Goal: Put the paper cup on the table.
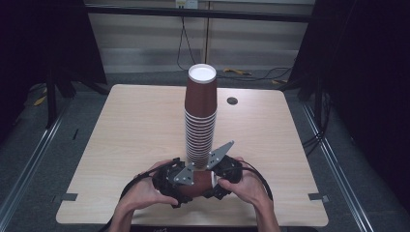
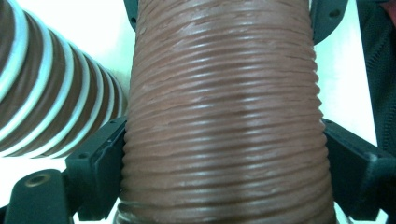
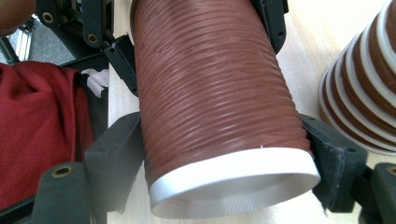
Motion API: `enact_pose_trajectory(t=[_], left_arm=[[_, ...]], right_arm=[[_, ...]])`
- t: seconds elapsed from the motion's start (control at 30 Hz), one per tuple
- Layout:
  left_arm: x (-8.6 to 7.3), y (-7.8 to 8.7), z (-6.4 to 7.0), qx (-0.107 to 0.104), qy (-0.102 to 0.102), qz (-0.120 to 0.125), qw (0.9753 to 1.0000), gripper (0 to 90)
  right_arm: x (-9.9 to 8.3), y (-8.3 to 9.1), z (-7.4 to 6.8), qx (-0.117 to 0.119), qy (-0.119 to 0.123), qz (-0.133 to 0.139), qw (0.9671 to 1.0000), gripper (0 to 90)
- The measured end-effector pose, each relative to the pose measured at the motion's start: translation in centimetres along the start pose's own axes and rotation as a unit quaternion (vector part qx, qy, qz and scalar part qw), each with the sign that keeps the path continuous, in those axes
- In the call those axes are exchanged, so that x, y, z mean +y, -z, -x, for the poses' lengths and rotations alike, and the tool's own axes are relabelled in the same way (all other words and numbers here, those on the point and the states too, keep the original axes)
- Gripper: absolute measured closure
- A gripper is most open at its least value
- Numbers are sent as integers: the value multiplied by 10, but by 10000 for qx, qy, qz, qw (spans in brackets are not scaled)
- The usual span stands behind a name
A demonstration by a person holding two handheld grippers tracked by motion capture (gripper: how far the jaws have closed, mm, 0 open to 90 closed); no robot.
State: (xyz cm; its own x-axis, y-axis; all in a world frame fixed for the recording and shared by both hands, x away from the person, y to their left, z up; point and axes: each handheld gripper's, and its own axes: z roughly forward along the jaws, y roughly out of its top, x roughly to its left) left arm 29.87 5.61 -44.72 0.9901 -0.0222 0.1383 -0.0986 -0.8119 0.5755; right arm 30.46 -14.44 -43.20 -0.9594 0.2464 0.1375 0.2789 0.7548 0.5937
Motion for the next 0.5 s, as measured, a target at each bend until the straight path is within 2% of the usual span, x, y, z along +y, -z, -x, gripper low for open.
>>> enact_pose_trajectory(t=[0.13, 0.17, 0.23, 0.3, 0.43, 0.5], left_arm=[[-1, 0, -1, -26, 11, 83, 10000, 110], [-2, 0, -1, -70, 82, 220, 9997, 108], [-3, 0, -2, -43, 76, 259, 9996, 107], [-3, 1, -3, -98, 161, 344, 9992, 105], [-4, 3, -4, -52, 150, 384, 9991, 106], [-6, 6, -3, -5, 209, 542, 9983, 105]], right_arm=[[0, 2, 0, 21, -17, -16, 10000, 216], [-1, 2, 0, 28, -17, -16, 10000, 217], [-1, 2, 0, 37, -20, 8, 10000, 218], [-1, 3, 0, 28, -40, -10, 10000, 220], [-1, 3, 0, 42, 11, 25, 10000, 225], [-1, 4, 0, 43, 27, 61, 10000, 229]])
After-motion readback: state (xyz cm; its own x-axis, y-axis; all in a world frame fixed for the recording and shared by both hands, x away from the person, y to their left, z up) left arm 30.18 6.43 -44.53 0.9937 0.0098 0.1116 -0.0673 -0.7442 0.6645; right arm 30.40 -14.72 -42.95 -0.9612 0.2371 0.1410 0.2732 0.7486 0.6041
